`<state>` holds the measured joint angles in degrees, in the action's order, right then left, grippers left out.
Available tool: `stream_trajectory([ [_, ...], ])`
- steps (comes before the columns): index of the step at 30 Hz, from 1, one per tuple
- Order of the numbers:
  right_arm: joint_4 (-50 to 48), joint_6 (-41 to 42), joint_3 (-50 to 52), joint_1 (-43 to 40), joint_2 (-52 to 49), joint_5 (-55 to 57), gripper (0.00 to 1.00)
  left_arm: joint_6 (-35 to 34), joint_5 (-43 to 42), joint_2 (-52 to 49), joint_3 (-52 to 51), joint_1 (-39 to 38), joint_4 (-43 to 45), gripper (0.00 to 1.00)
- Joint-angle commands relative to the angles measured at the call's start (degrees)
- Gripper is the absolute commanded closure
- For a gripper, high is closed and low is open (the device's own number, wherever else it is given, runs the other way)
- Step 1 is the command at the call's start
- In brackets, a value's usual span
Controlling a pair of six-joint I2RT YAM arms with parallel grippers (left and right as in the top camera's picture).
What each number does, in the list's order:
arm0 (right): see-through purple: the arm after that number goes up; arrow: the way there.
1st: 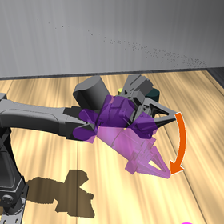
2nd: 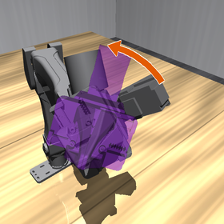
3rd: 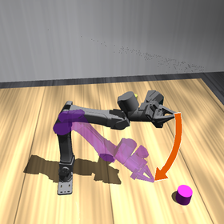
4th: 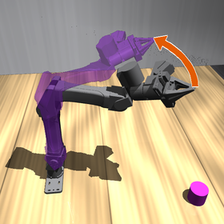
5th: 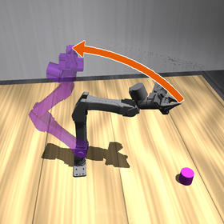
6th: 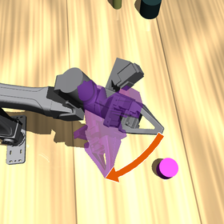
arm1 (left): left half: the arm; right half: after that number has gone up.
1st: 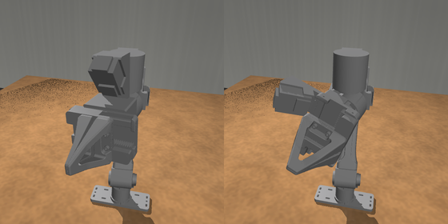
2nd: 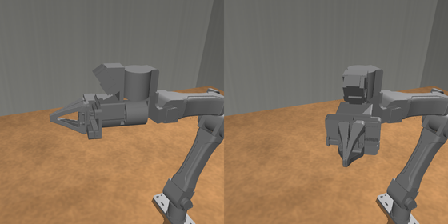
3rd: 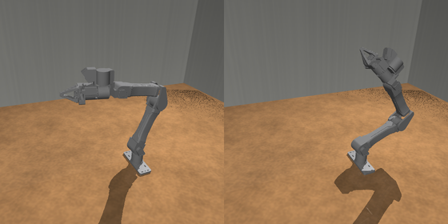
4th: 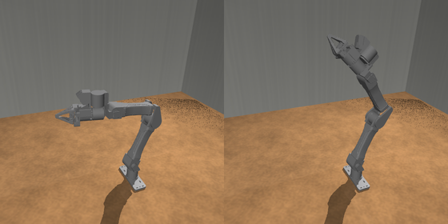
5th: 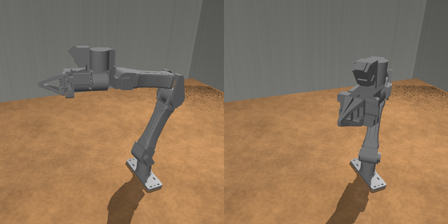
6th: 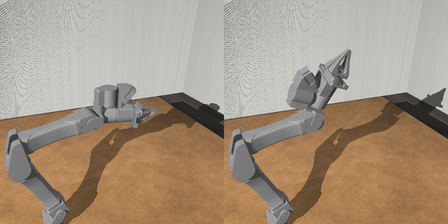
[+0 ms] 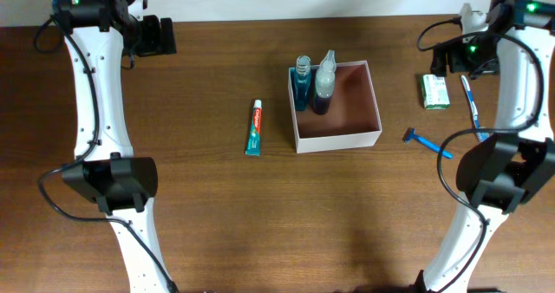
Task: Pack container
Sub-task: 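Raise the right gripper and move it over the green soap box, then lower the right gripper onto the soap box and close it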
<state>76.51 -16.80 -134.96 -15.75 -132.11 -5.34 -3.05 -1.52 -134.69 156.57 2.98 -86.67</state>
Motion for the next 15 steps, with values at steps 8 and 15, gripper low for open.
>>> stream_trajectory([
  [8, -1.9, -0.8, -0.3, 0.5, -8.7, 1.1, 0.01, -0.6, -0.4, -0.2, 0.0, 0.1, 0.1, 0.01],
  [15, -1.9, -0.8, -0.3, 0.4, -11.8, 1.2, 0.01, -0.6, -0.4, -0.2, 0.0, 0.1, 0.1, 0.01],
])
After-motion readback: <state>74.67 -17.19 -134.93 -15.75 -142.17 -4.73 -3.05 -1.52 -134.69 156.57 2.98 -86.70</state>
